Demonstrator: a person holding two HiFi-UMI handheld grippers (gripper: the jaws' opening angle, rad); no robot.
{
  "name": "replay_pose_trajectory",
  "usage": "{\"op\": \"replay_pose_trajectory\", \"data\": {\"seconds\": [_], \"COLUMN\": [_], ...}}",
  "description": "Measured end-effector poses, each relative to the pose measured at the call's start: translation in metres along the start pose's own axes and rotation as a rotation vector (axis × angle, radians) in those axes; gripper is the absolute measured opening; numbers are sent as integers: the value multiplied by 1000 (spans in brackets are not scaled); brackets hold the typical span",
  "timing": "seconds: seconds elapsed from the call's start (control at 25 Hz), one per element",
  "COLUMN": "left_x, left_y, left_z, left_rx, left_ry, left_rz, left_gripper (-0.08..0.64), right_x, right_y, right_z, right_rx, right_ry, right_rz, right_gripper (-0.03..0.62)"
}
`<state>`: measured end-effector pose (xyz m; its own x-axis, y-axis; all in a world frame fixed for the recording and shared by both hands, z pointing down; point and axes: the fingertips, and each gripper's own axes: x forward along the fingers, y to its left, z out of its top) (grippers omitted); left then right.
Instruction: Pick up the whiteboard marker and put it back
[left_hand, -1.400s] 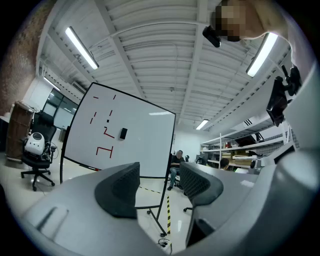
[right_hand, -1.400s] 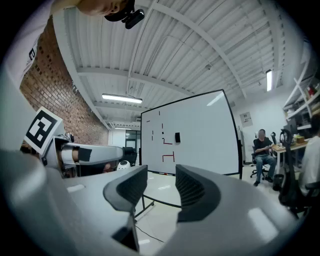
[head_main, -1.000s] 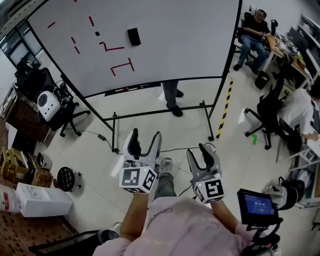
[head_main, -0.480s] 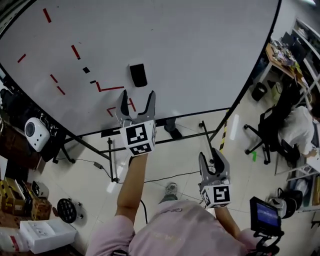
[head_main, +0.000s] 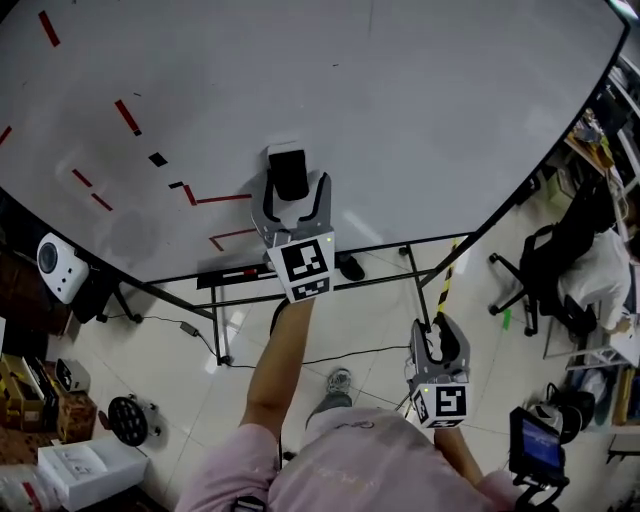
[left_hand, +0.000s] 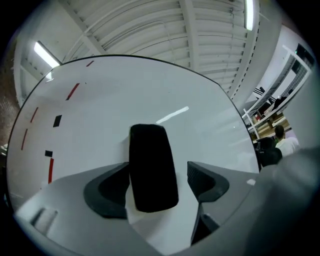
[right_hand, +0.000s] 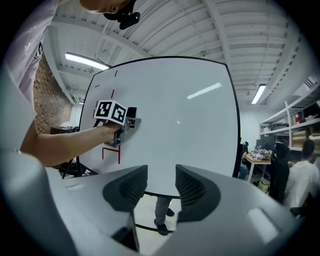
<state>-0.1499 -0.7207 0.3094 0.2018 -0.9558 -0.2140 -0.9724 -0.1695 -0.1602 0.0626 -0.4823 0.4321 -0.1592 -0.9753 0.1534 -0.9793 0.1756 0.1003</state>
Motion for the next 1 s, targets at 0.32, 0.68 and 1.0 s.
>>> {"op": "replay_pose_trajectory", "data": {"seconds": [0.32,0.68,1.0], "left_x": [-2,-79,-310], "left_y": [10,-6,-76], "left_z": [0,70,131], "left_rx": [7,19,17], "left_ry": [-49,-172,-220], "left_rz": [18,-14,-44], "left_gripper": [272,270,270], "right_x": [4,-52,-220], "right_y": [-15,-2,22], "right_z": [-10,4,-15], "right_rx": [4,-13,1], "right_ry": [34,-40,-143], "right_rz": [-29,16,97], "right_gripper": [169,169,169]}}
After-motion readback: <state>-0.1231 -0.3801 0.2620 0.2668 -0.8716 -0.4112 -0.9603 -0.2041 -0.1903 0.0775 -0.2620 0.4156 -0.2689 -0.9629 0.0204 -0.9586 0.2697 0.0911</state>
